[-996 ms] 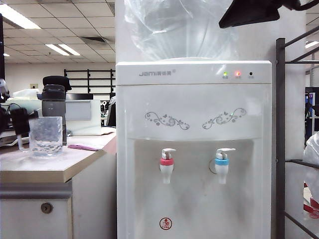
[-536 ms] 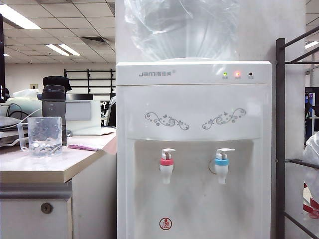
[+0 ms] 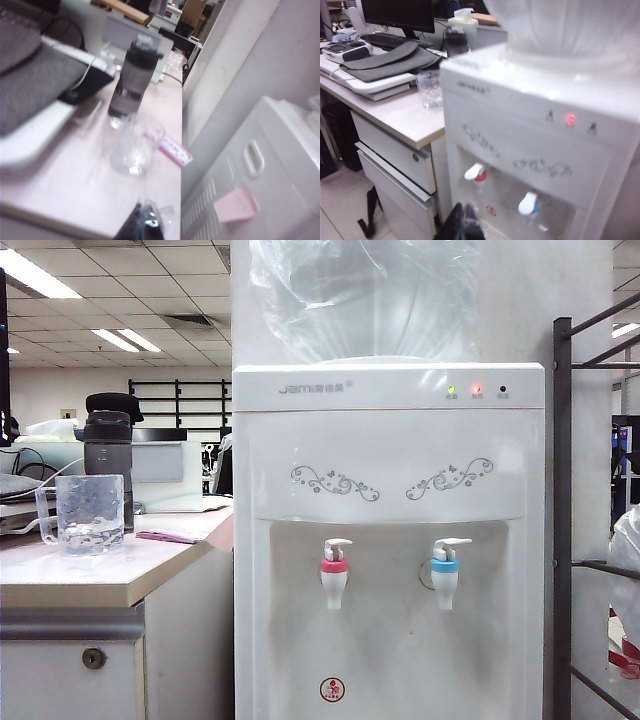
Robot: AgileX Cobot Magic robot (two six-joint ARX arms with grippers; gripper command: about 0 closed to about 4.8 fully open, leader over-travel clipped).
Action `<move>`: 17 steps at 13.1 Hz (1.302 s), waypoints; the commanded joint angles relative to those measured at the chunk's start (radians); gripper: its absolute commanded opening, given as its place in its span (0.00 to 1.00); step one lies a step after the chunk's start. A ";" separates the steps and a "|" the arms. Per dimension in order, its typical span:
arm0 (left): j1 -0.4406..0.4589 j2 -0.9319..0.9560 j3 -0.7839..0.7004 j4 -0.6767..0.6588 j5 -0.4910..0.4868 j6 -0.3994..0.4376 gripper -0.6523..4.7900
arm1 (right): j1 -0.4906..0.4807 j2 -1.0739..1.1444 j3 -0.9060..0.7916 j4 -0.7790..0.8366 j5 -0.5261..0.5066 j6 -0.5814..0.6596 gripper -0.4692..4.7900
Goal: Pick up the plastic mug from the left desk, go to the hot water outlet of the water dispenser, press the vertical switch to get some water, then put the mug back on the desk.
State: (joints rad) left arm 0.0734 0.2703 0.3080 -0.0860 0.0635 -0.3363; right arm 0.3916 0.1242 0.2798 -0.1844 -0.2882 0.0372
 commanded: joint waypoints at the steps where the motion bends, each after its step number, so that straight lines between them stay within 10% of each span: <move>1: -0.002 -0.132 -0.143 0.026 -0.006 -0.019 0.11 | 0.001 0.002 -0.140 0.215 0.006 0.069 0.09; 14: -0.002 -0.240 -0.300 -0.014 0.004 0.041 0.11 | -0.005 -0.007 -0.276 0.126 0.181 0.074 0.12; 17: -0.002 -0.240 -0.300 -0.014 0.005 0.041 0.11 | -0.145 -0.109 -0.276 0.126 0.171 0.074 0.12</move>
State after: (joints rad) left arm 0.0731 0.0303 0.0086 -0.1097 0.0639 -0.3000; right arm 0.2893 0.0425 0.0071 -0.0734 -0.1165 0.1120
